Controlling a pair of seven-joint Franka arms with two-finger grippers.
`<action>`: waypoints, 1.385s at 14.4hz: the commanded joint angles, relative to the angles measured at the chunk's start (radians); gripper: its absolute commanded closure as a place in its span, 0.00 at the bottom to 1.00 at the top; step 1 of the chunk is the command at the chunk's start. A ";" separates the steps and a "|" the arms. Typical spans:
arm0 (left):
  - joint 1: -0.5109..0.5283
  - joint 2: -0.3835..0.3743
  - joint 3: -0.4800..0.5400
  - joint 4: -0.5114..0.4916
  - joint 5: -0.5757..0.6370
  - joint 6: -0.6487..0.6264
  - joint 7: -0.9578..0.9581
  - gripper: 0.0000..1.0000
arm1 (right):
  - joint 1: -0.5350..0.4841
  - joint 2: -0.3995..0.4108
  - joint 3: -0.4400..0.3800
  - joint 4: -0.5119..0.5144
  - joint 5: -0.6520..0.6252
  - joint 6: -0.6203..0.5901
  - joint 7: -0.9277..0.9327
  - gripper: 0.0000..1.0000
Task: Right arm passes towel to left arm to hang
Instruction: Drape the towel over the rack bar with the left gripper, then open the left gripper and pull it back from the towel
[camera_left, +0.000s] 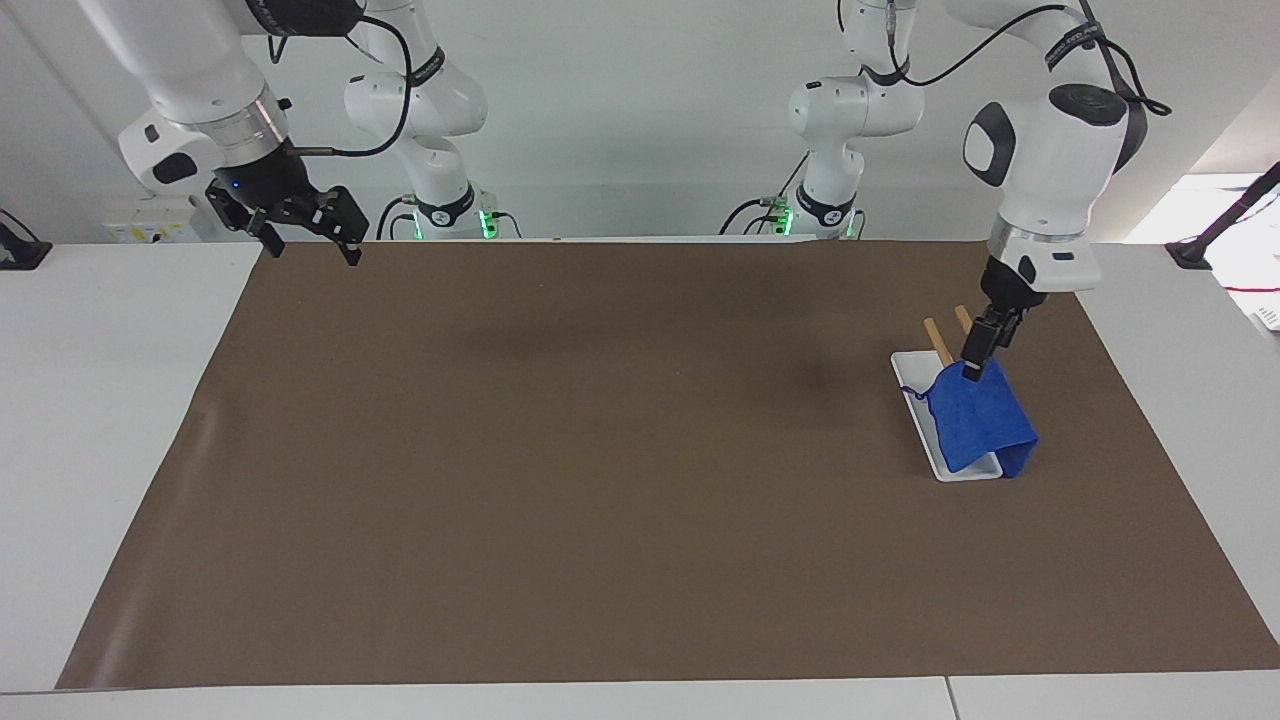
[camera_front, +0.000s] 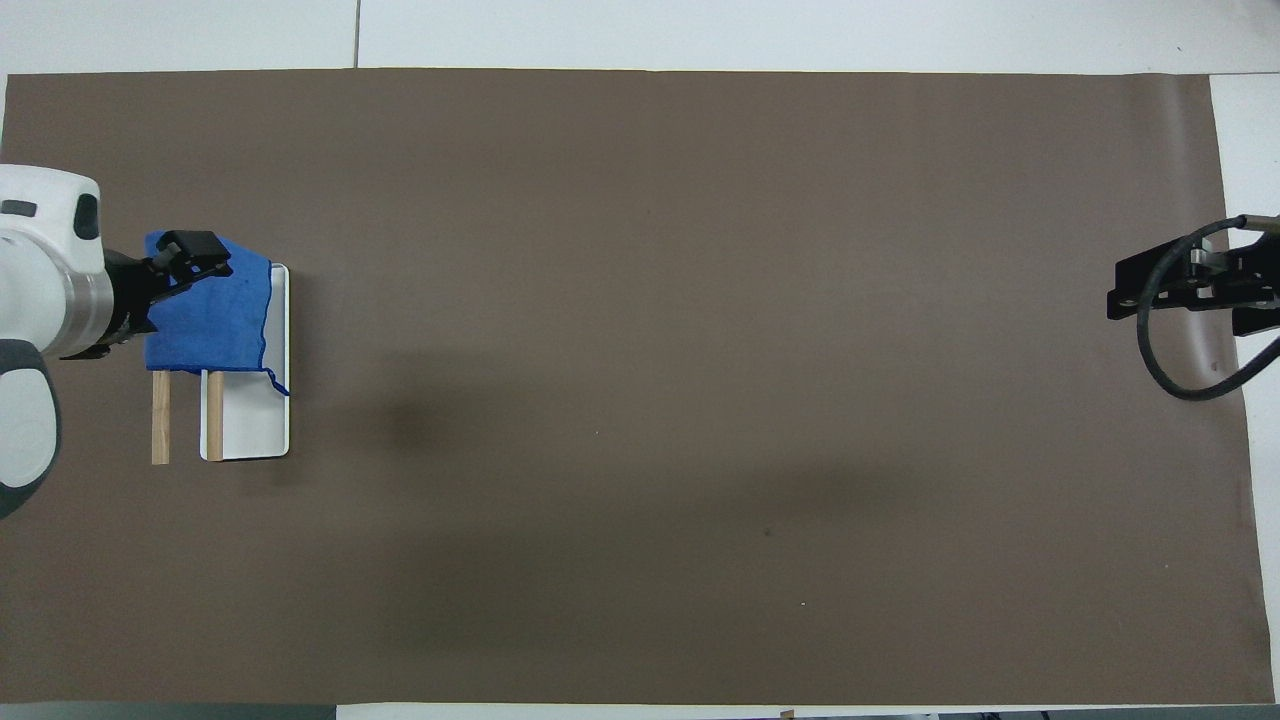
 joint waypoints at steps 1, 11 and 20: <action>-0.043 0.015 0.015 0.076 0.007 -0.119 0.189 0.00 | -0.004 -0.015 0.007 -0.017 -0.004 -0.003 -0.018 0.00; 0.000 0.063 0.027 0.364 -0.091 -0.502 0.513 0.00 | -0.008 -0.021 0.007 -0.026 -0.016 -0.005 -0.049 0.00; 0.061 0.057 0.029 0.385 -0.133 -0.601 0.664 0.00 | -0.016 -0.021 0.007 -0.026 -0.004 -0.003 -0.049 0.00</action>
